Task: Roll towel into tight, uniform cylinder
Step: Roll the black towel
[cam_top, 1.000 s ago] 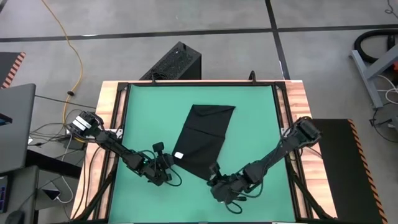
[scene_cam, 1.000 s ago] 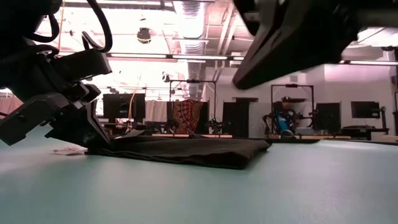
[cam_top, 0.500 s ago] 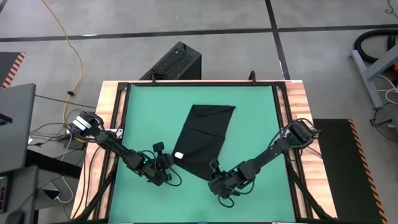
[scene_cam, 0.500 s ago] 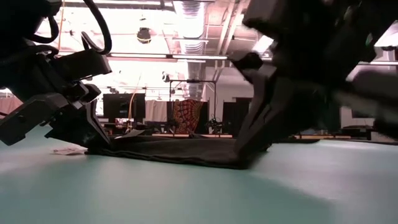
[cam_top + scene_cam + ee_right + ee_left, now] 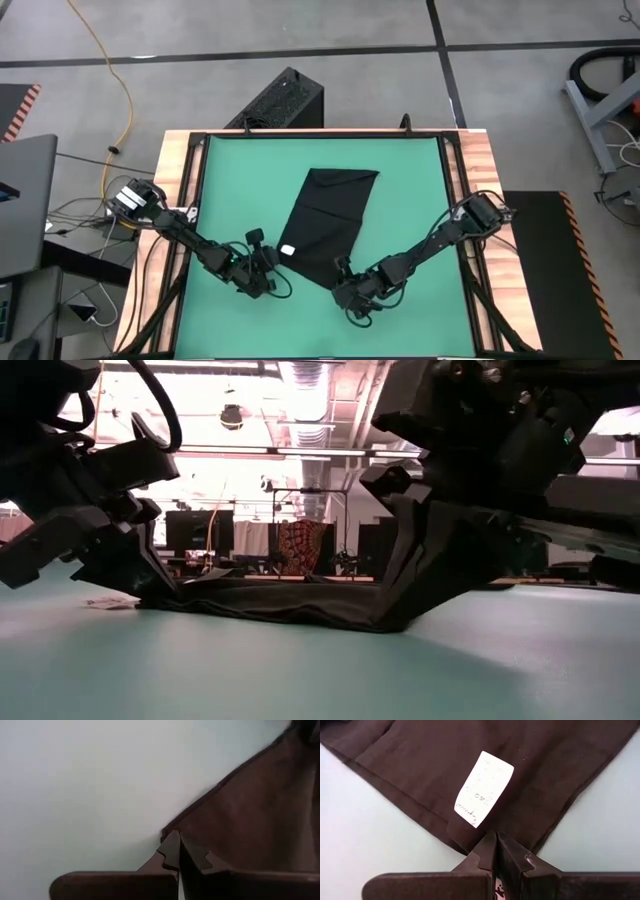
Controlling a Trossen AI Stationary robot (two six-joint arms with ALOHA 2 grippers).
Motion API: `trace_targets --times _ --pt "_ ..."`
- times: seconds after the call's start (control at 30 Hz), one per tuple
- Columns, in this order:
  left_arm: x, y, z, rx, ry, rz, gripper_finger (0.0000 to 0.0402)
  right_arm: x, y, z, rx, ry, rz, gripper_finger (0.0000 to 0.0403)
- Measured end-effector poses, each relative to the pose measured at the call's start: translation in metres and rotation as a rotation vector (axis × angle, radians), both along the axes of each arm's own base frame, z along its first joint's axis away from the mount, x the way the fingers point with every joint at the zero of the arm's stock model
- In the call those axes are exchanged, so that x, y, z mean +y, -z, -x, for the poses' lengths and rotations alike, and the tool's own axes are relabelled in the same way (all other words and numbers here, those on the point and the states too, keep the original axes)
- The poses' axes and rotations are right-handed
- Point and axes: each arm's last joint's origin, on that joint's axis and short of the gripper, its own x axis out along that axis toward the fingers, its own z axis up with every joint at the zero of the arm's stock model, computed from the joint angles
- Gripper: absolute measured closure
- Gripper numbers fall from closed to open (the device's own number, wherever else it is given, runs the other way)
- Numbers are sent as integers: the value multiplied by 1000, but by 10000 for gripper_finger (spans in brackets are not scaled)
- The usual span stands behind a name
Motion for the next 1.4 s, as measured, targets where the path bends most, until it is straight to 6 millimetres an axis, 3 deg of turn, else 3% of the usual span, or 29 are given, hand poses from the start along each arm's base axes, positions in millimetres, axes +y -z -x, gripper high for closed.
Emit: trace_targets --times 0.63,0.8,0.9,1.03,1.2,1.4 --pt "-12 -3 -5 -56 -13 258 402 20 5 20 121 -48 -75 382" --pt "-12 -3 -5 -57 -4 258 401 19 -20 29 47 -80 21 377" --pt "-12 -3 -5 -56 -3 257 401 16 -52 33 -51 -111 42 374" --pt "-12 -3 -5 -52 7 246 401 -9 -85 28 -173 -61 146 373" --pt "-12 -3 -5 -52 12 236 401 -69 -103 4 -210 45 187 356" --pt "-12 -3 -5 -45 29 221 401 -136 -79 -39 -249 -33 82 294"
